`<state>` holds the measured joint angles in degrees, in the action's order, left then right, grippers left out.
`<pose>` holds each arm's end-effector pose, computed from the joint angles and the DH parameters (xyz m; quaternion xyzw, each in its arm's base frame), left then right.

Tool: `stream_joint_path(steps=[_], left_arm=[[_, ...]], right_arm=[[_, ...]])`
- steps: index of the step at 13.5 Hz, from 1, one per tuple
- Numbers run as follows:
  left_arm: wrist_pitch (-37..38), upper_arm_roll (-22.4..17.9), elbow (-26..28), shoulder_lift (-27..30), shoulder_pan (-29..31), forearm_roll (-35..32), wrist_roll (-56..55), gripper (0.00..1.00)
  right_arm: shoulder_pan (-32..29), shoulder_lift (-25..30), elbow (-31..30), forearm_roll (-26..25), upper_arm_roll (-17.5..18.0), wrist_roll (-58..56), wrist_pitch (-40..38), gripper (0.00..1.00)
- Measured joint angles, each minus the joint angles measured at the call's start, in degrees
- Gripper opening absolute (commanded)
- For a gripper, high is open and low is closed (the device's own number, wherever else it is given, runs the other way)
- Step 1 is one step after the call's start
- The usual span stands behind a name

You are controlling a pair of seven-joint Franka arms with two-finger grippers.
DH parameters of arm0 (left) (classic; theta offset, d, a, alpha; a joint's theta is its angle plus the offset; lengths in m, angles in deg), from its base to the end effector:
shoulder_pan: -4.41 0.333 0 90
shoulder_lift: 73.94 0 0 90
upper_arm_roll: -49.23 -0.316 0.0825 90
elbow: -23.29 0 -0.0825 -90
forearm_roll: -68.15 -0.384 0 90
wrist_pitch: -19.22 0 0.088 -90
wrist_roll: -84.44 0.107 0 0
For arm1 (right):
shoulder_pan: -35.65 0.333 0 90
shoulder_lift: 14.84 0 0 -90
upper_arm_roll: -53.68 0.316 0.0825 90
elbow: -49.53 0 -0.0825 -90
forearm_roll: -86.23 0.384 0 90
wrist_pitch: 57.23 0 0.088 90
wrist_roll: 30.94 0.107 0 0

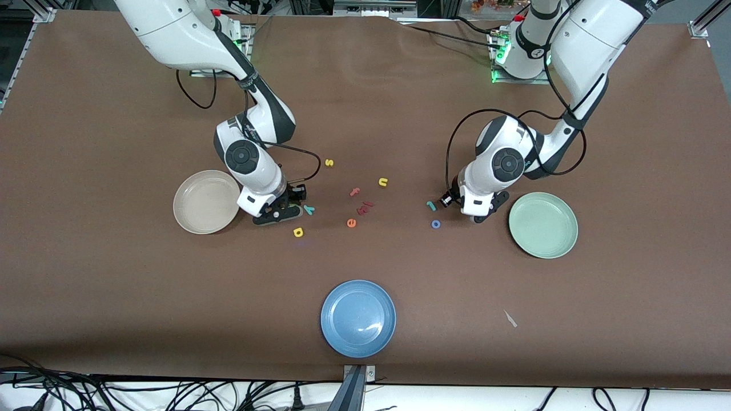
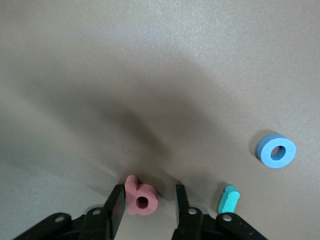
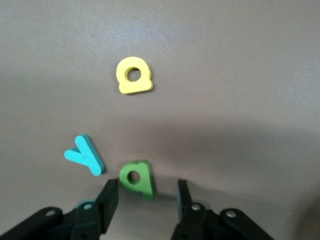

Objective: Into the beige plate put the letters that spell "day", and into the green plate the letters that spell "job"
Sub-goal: 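Grasp the green q and pink b with the right and left grippers, then release the q onto the cream plate and the b onto the green plate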

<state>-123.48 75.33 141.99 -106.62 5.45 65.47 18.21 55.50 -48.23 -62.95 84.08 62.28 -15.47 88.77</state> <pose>0.5217 -0.2472 0.1700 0.9274 0.3554 -0.1091 0.0427 0.5422 0.2918 0.1768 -0.9928 -0.1161 0.0070 0.0301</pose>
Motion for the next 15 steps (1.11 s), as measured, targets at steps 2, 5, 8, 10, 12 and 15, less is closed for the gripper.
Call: stream_joint_path(steps=[2, 5, 8, 10, 12, 15], left_arm=[[0.0, 0.0, 0.03, 0.0, 0.0, 0.0, -0.12, 0.18], [-0.01, 0.0, 0.06, 0.11, -0.01, 0.0, -0.15, 0.0], [0.07, -0.01, 0.02, 0.26, 0.04, -1.17, -0.02, 0.0], [2.39, -0.17, -0.49, 2.07, 1.28, -2.8, 1.48, 0.0], [7.37, -0.29, -1.14, 6.04, 5.04, -3.1, 7.98, 0.0], [11.93, -0.51, -1.12, 10.2, 12.72, -3.14, 23.05, 0.0]], right_arm=[[0.02, -0.22, 0.01, -0.2, -0.06, 0.0, 0.88, 0.29], [0.08, -0.14, 0.07, -0.35, -0.2, 0.0, 1.21, 0.13], [0.14, -0.1, 0.19, -0.38, -0.36, 0.0, 1.36, 0.13], [0.2, 0.78, 1.05, -0.61, -1.93, -0.15, -0.33, 0.13], [0.15, 3.54, 2.39, -0.74, -4.84, -1.66, -6.01, 0.13], [-0.04, 7.73, 2.64, -0.75, -11.43, -9.3, -12.83, 0.13]])
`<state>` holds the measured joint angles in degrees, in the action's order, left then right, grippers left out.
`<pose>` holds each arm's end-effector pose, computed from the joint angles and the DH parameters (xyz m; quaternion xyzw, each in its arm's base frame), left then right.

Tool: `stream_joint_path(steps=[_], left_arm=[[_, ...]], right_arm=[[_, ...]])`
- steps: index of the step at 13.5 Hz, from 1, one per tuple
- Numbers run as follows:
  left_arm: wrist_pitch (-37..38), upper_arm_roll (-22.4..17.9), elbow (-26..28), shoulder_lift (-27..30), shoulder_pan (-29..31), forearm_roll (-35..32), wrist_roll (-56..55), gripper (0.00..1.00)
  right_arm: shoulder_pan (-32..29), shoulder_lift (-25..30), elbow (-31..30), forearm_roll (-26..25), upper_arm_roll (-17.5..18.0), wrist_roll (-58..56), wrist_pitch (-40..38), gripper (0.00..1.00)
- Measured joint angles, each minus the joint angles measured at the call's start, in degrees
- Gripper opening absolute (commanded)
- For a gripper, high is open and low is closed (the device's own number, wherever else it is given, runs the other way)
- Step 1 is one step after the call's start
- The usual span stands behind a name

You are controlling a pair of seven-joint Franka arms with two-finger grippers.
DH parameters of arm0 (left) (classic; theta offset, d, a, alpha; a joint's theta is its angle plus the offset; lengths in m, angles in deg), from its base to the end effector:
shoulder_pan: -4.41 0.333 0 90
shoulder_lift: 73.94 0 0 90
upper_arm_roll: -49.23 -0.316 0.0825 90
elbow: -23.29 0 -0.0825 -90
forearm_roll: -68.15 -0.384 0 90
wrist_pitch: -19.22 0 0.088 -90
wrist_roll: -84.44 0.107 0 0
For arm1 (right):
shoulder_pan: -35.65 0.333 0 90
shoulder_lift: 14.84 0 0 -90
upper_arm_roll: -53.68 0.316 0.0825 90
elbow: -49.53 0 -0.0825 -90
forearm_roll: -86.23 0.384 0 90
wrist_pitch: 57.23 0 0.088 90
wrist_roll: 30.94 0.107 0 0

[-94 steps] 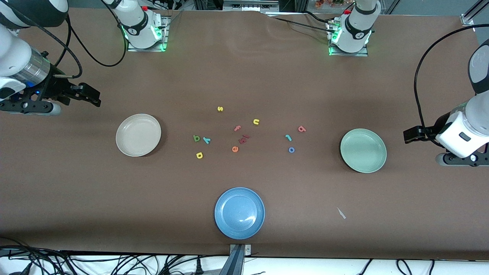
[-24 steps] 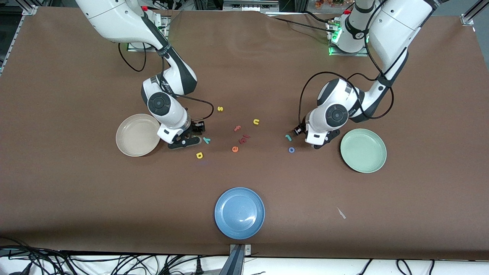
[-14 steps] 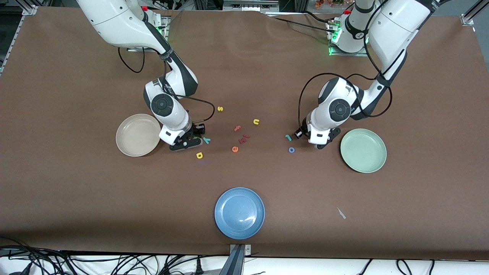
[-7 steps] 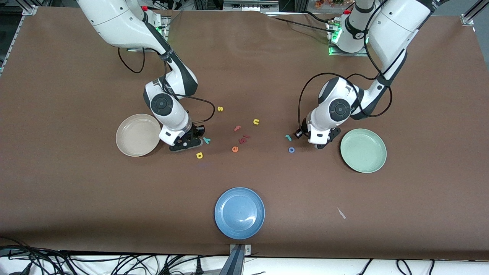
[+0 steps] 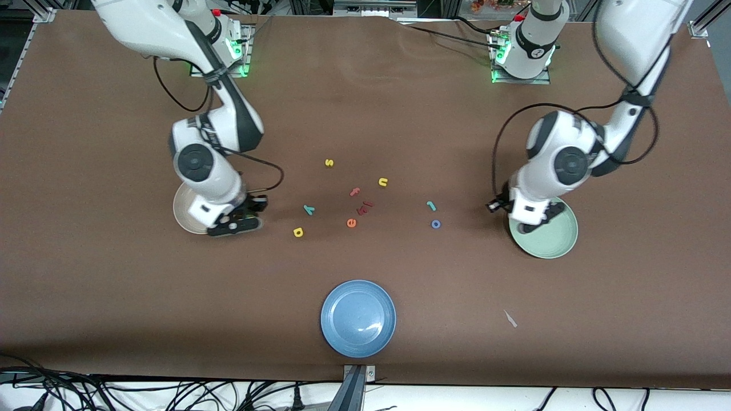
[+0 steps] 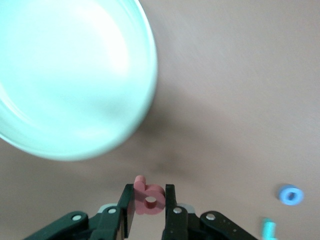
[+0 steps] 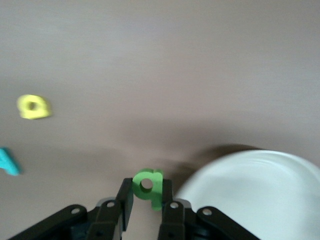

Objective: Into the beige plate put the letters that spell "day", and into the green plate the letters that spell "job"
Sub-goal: 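Release the q onto the cream plate and the b onto the green plate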

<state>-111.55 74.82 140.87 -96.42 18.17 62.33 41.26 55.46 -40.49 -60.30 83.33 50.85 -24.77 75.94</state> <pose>0.5688 -0.1125 0.2533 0.9666 0.2446 -0.0746 0.0145 0.5956 0.1824 0.2561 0.9929 0.1139 -0.0138 0.0323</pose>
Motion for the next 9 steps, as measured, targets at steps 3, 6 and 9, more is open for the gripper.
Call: stream_joint_path(steps=[3, 6, 9], left_arm=[[0.27, -0.24, 0.09, 0.01, 6.83, 0.0, 14.44, 0.0], [0.06, -0.45, -1.97, -2.73, 9.44, 0.0, 18.95, 0.43], [-0.14, -0.32, -4.56, -6.66, 9.46, 0.0, 19.22, 1.0]], right_arm=[[-0.3, 0.64, -1.68, 0.01, -5.98, -6.45, -3.17, 0.13], [-0.5, -0.09, -7.53, 0.02, -7.54, -7.28, -1.54, 0.45], [-1.36, -1.22, -10.13, 0.04, -7.82, -7.26, 1.2, 1.0]])
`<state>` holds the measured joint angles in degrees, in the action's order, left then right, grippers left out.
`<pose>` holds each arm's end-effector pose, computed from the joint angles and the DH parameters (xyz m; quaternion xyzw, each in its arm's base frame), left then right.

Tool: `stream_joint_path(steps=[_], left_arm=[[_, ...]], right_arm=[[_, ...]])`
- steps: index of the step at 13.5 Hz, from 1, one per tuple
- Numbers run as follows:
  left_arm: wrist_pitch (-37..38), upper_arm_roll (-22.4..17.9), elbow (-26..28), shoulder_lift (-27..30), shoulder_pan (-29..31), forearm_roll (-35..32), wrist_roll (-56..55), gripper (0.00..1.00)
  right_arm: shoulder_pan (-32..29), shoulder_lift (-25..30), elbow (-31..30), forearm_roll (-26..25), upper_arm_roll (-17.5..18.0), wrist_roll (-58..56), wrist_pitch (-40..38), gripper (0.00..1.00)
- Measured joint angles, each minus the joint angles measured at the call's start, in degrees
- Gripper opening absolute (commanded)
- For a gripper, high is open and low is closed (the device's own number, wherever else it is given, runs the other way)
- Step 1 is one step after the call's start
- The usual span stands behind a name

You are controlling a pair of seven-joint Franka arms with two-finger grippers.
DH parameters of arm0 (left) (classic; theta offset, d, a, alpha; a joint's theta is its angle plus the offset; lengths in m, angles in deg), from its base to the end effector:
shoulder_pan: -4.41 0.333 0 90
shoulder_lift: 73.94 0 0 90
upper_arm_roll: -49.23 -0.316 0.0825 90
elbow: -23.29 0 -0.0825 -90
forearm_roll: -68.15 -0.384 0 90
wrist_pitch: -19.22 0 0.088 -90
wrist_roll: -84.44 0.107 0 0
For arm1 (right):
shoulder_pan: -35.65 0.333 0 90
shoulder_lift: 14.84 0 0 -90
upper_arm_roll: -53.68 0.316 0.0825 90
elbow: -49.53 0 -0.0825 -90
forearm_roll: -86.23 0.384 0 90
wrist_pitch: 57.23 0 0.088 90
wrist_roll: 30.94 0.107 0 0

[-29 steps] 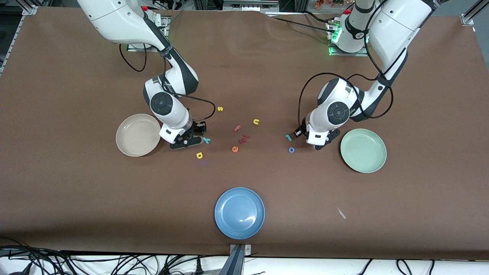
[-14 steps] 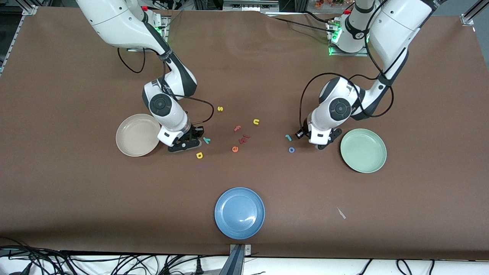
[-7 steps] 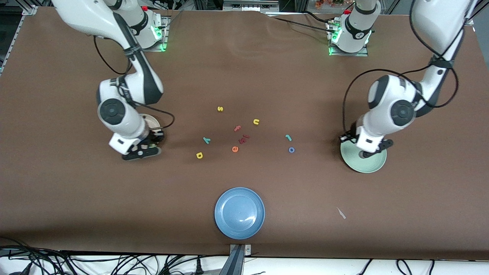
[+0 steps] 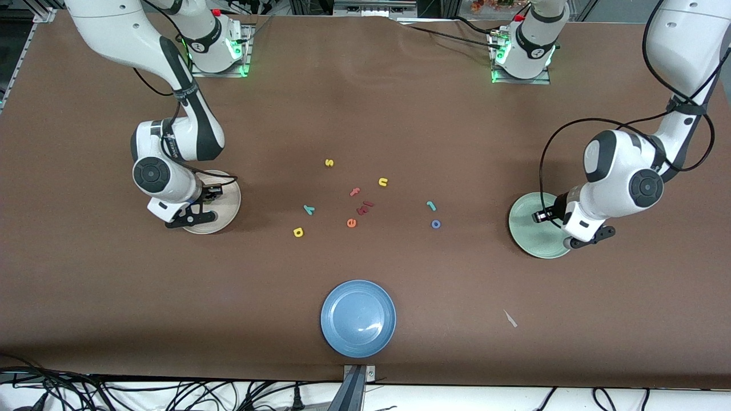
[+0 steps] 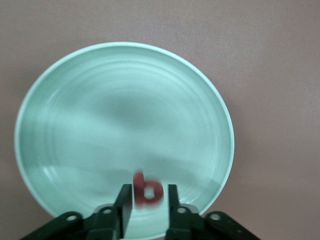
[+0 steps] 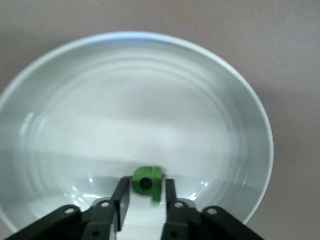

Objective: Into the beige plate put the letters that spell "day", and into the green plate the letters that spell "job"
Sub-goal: 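Release the q onto the cream plate and the b onto the green plate, then grasp the yellow a and cyan l with the right and left grippers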

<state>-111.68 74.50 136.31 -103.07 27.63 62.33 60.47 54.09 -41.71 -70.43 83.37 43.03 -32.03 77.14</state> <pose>0.5977 -0.0129 0.2210 0.9803 0.1703 -0.0853 0.0525 0.5548 0.0735 0.1823 0.9875 0.1013 -0.1016 0.0645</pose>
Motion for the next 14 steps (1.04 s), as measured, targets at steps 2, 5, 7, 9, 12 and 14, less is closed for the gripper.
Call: stream_joint_path(steps=[2, 5, 7, 9, 12, 14], left_arm=[[-0.01, 0.19, -0.82, -0.6, -0.01, 0.0, -0.2, 1.0], [-0.01, 2.38, -2.94, -0.58, -0.23, 0.1, -7.72, 1.0], [0.0, 5.27, -4.25, -0.56, -2.31, 0.08, -17.31, 0.99], [0.0, 5.75, -5.65, -0.66, -7.57, 0.08, -26.16, 0.99], [-0.02, 5.58, -8.88, -2.64, -14.84, 0.08, -37.74, 0.92], [-0.02, 5.49, -10.73, -4.83, -17.35, 0.08, -42.67, 0.9]], right_arm=[[-0.19, 0.56, 0.66, 0.04, 0.08, 0.0, -0.23, 1.0], [-0.08, 2.3, 6.83, 1.49, 3.21, 3.44, -7.69, 1.0], [0.69, 2.66, 12.41, 2.36, 7.17, 12.77, -12.29, 0.99], [2.74, 1.74, 15.61, 2.49, 9.56, 25.16, -12.45, 0.99], [6.15, -3.29, 20.33, 2.9, 9.97, 43.11, -9.52, 0.85], [7.37, -7.97, 23.46, 3.11, 9.96, 52.47, -5.67, 0.82]])
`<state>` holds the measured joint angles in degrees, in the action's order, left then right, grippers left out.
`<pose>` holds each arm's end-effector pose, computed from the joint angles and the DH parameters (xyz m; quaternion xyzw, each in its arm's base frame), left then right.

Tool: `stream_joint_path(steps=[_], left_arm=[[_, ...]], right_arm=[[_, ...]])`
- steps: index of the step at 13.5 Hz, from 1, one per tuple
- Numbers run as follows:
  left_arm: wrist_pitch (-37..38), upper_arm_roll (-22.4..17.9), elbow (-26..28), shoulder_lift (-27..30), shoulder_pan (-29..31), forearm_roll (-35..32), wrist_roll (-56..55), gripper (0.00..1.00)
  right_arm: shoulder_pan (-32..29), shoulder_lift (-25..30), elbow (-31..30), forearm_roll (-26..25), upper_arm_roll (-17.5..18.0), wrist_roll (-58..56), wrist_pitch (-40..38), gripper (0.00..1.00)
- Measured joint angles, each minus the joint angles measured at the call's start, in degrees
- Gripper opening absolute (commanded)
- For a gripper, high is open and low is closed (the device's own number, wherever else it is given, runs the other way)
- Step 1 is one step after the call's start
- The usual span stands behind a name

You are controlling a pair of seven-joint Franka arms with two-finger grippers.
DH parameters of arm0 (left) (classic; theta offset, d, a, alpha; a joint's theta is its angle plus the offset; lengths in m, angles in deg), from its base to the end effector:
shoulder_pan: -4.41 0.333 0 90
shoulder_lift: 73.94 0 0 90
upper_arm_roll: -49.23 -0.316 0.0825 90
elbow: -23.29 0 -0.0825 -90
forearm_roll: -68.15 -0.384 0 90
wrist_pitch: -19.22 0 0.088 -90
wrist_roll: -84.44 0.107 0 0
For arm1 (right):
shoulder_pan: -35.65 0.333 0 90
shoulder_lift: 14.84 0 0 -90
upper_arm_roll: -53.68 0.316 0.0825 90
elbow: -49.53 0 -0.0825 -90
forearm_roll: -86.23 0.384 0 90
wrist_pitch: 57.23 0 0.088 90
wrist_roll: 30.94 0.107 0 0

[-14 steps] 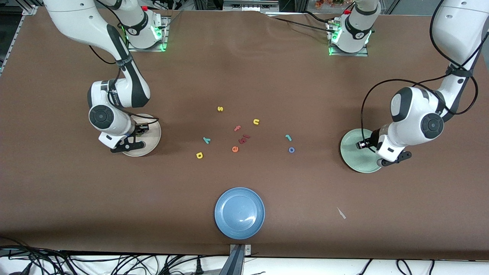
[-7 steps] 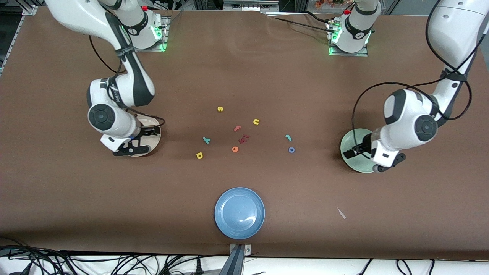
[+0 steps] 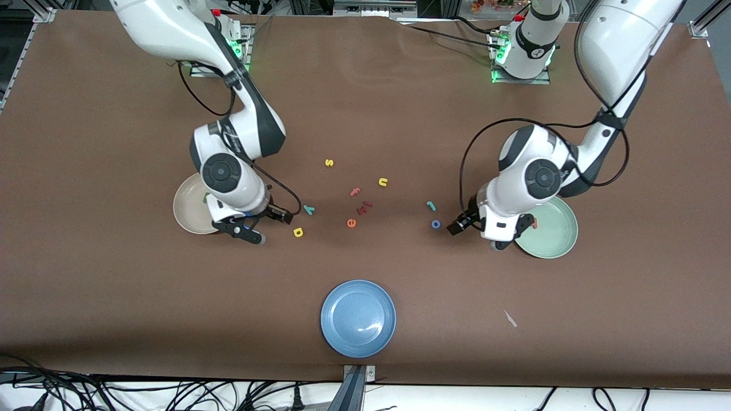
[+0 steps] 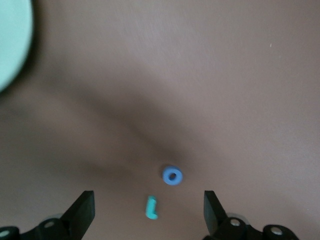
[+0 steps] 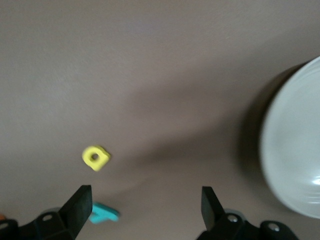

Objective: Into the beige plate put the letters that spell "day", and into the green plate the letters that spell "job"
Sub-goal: 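Grasp the yellow a and cyan l with the right and left grippers, then release the a onto the cream plate and the l onto the green plate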

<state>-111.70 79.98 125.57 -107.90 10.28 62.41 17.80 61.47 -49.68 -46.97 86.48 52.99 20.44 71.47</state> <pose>0.6068 -0.2460 0.2609 0.9274 0.3583 -0.0792 0.0725 0.6098 0.2871 0.2426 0.9735 -0.2274 -0.0170 0.0157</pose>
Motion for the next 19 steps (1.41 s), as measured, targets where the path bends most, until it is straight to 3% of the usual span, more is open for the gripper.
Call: stream_joint_path(steps=[4, 7, 10, 12, 15, 18, 19], left_arm=[[0.0, -0.7, -0.32, -3.43, -3.91, -0.23, -6.24, 0.79], [-0.28, -3.68, -0.47, -5.14, -8.46, -1.13, -8.79, 0.69], [-0.32, -4.23, -0.51, -6.07, -9.7, -1.14, -9.56, 0.56], [-0.39, -4.36, -0.52, -6.79, -9.73, -1.6, -9.63, 0.55], [-0.81, -4.37, -0.55, -8.02, -9.82, -3.04, -10.28, 0.39], [-1.3, -4.34, -0.83, -8.16, -9.96, -3.05, -10.5, 0.09], [-1.3, -4.34, -0.92, -8.16, -10.03, -3.05, -10.53, 0.0]], right_arm=[[1.38, -8.59, 5.65, 0.05, -0.02, 16.35, 6.36, 0.73], [1.44, -9.61, 7.35, 0.07, -0.03, 19.74, 6.32, 0.68], [1.52, -9.89, 7.36, 0.21, -0.02, 21.29, 6.29, 0.67], [1.69, -9.99, 7.36, 0.57, 0.02, 21.59, 6.3, 0.66], [2.05, -10.01, 7.36, 2.27, 0.3, 21.65, 6.25, 0.58], [2.12, -10.28, 7.36, 2.33, 0.48, 21.7, 6.19, 0.58], [2.12, -10.47, 7.36, 2.33, 0.48, 21.7, 6.19, 0.53]])
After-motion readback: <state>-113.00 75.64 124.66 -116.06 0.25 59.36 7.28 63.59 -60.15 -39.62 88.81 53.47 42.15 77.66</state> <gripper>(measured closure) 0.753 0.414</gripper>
